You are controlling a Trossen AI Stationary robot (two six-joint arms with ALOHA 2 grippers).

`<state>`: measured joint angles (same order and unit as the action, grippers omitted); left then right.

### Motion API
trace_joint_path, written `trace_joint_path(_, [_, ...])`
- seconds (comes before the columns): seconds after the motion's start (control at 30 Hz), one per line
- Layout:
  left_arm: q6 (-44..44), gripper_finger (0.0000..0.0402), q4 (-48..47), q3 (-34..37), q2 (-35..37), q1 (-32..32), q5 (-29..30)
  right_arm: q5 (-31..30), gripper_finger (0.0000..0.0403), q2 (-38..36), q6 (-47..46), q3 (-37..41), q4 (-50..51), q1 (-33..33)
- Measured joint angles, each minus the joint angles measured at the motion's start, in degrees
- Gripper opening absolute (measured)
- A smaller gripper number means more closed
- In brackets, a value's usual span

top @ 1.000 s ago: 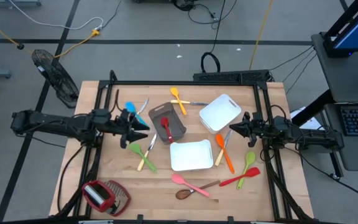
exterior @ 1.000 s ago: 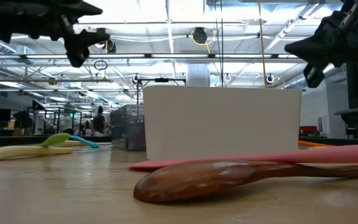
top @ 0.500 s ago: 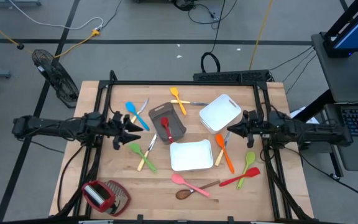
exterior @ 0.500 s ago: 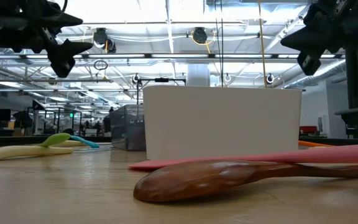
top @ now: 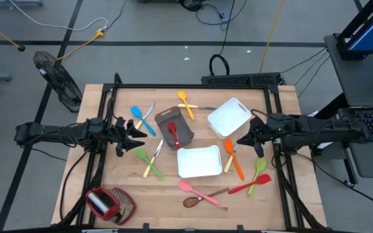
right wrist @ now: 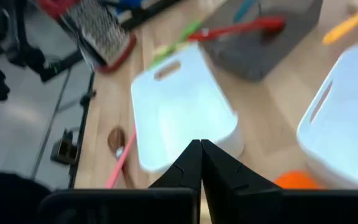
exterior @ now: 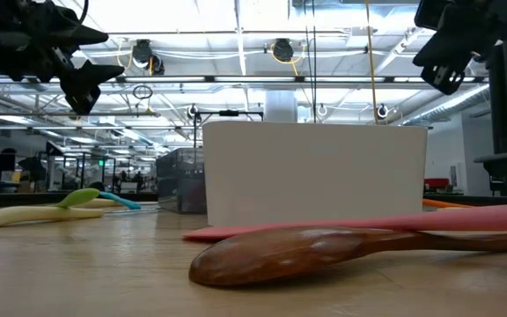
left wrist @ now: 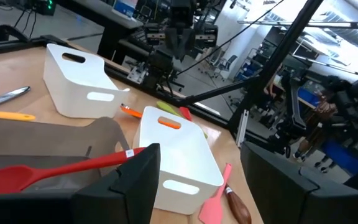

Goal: Pick & Place Kitchen Items
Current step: Put the orange spatula into the top white bin

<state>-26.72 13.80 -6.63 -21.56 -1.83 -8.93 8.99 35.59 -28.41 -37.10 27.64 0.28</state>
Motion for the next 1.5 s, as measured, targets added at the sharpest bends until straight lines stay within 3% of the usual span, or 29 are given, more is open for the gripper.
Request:
trace_joint_path(0.27, [1.03, 0.0228, -0.42, 0.00, 0.00, -0.28, 0.00, -0.08, 0.0000, 8.60, -7.84, -2.82, 5.68, 6.26])
trace_joint_path(0.6, [1.14, 0.0228, -1.29, 0.00, 0.00, -2.03, -0.09, -3.09, 0.0000, 15.80, -20.62, -2.86, 5.66, 13.39])
trace_joint_path(0.93, [0.74, 0.0228, -1.75, 0.00, 0.00, -2.29, -0.24, -2.92, 0.0000, 22.08, -38.73, -2.86, 5.96, 15.99])
trace_joint_path(1.07, [0.91, 0.0228, -1.75, 0.00, 0.00, -2.29, -1.72, -2.92, 0.0003, 22.81, -40.20, -2.86, 7.30, 15.95])
trace_joint_path(1.23, [0.94, 0.0228, -1.72, 0.00, 0.00, -2.29, -3.23, -2.92, 0.0032, 22.84, -44.36, -2.86, 7.78, 15.97])
trace_joint_path(1.5, [1.11, 0.0228, -1.66, 0.00, 0.00, -2.29, -3.23, -2.81, 0.0116, 22.84, -48.85, -2.86, 9.86, 15.97])
